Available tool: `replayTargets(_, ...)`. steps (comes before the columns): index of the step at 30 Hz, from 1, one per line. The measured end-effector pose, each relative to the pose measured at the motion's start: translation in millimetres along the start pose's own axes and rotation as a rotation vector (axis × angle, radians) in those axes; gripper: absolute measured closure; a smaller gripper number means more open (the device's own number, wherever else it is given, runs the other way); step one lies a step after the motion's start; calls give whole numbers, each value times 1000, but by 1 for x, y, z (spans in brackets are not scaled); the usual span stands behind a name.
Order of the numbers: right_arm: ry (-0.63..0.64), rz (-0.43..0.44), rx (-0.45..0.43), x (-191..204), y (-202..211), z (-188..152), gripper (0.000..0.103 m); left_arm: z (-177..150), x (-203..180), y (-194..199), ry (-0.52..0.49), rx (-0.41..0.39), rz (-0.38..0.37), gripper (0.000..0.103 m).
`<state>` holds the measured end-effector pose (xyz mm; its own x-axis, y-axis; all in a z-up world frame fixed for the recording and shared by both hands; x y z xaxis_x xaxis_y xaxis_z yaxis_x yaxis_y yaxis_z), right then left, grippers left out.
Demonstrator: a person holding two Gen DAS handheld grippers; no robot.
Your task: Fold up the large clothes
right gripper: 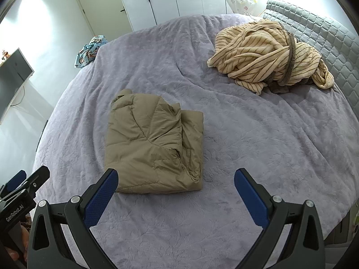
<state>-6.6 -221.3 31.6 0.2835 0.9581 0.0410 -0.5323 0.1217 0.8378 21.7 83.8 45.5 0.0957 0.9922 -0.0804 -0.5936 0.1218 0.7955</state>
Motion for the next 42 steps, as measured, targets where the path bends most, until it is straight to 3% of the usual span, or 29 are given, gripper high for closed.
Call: replayTargets(42,25,21,16,11,-10,5,0,2,4,-4,17,-24,15,1)
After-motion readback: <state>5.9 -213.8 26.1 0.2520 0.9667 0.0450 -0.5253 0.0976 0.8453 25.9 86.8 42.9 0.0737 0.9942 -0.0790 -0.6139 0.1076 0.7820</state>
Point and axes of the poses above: each gripper's, at about its wrist camera, not at the fingertips, and y roughly against the way its jaws point, x to its left, z to its top, the point moved 5 cm from there along -y, roughly the way its jaws point, and after that the axes turned 5 degrees about -z, right-handed, at the moved point
